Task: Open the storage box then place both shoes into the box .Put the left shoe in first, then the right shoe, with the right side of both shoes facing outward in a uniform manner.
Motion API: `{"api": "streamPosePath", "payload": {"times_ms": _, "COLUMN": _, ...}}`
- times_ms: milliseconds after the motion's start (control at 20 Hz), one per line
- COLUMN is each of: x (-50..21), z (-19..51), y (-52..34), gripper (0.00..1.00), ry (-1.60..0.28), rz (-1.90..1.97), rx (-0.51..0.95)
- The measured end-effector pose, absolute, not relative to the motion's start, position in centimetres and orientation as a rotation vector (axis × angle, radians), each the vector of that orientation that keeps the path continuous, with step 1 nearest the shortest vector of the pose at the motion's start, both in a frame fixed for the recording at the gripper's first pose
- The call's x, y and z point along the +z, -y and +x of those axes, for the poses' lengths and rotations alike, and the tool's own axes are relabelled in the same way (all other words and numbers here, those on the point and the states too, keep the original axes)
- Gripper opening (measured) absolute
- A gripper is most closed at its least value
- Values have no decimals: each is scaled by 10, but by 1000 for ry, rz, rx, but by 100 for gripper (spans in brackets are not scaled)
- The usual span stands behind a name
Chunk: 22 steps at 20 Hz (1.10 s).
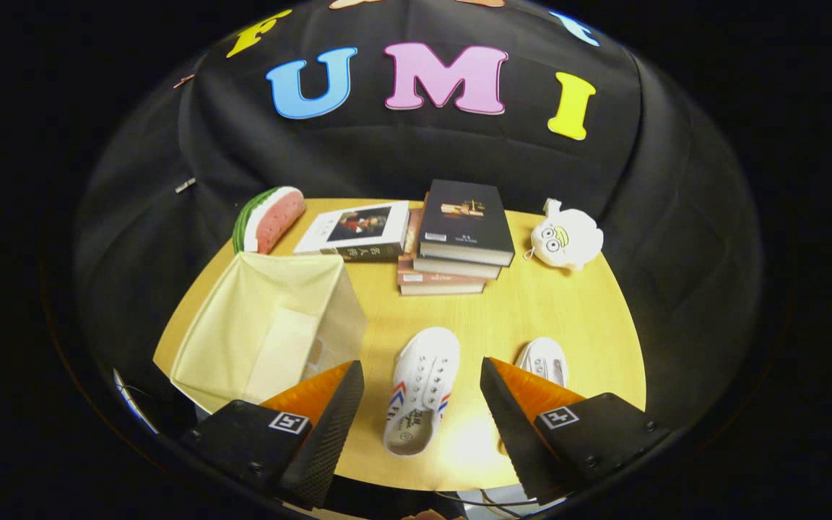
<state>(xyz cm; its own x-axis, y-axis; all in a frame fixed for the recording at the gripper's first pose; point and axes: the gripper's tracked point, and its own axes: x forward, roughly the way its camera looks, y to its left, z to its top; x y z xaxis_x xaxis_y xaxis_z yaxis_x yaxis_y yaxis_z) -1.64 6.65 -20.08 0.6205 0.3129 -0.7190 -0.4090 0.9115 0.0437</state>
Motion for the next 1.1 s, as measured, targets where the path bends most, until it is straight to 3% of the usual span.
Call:
{"api": "streamPosePath", "payload": {"times_ms": 500, "x": -319, "z": 7, "y": -38, "gripper": 99, "ry": -1084, "rz": 96, "rx": 302}}
{"api": "streamPosePath", "payload": {"times_ms": 800, "x": -361, "z": 9, "y": -50, "gripper": 95, "ry": -1205, "rz": 145, "rx": 326}}
{"api": "streamPosePath", "payload": {"times_ms": 1000, "x": -373, "z": 8, "y": -64, "gripper": 67, "ry": -1264, "rz": 201, "rx": 361}}
{"api": "streamPosePath", "payload": {"times_ms": 1100, "x": -374, "z": 6, "y": -69, "gripper": 44, "ry": -1288, "rz": 259, "rx": 357}}
